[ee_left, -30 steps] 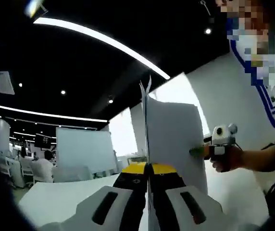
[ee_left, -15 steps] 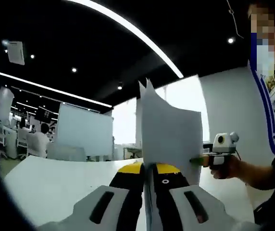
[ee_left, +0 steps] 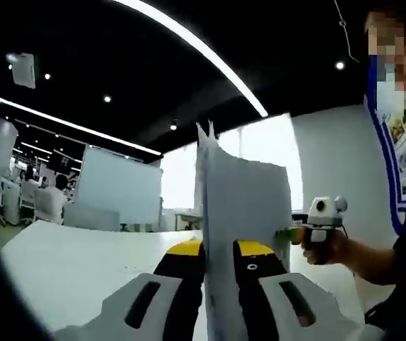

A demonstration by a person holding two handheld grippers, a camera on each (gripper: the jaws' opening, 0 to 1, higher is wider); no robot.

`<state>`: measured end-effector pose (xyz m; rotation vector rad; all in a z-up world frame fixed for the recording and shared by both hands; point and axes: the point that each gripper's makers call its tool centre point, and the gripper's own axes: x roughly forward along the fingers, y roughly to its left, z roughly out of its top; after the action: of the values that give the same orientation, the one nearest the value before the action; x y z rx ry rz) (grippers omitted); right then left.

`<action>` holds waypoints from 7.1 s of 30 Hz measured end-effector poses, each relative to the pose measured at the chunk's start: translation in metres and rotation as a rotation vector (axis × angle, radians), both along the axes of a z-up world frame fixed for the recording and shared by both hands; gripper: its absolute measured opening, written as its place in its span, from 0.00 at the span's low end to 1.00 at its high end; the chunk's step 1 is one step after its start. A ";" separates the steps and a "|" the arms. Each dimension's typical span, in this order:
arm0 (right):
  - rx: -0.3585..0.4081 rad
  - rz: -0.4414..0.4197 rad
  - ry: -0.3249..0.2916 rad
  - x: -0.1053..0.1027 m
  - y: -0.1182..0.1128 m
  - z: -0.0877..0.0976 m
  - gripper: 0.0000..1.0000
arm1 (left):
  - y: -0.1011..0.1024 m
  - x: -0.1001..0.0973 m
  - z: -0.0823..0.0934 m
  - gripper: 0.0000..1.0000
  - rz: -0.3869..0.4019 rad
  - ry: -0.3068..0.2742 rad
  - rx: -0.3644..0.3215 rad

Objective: Organize the stack of printing papers by aligning and flattening the scattered papers on the table

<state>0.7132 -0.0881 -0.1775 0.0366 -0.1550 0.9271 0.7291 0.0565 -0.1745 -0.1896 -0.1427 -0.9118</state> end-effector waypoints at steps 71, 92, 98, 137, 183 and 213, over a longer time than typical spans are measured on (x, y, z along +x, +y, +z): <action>0.001 -0.009 0.004 -0.006 -0.011 0.007 0.06 | -0.010 -0.008 0.002 0.19 -0.034 -0.035 0.003; -0.013 -0.015 0.039 -0.001 -0.015 -0.007 0.10 | -0.007 -0.009 0.001 0.19 -0.039 -0.020 -0.001; -0.019 -0.021 0.065 0.000 -0.018 -0.018 0.10 | -0.007 -0.009 0.001 0.19 -0.038 -0.022 -0.001; 0.052 0.106 0.216 -0.029 -0.002 -0.002 0.00 | -0.009 -0.019 0.014 0.06 -0.119 0.117 -0.093; 0.126 0.097 0.517 -0.012 -0.002 -0.038 0.00 | -0.008 0.004 -0.035 0.08 -0.083 0.346 -0.077; 0.099 -0.024 0.573 0.016 -0.010 -0.085 0.00 | -0.011 0.033 -0.077 0.10 -0.007 0.355 -0.036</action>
<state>0.7292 -0.0983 -0.2627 0.3873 0.3302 0.8523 0.7621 0.0450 -0.2518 -0.3823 0.1710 -0.8688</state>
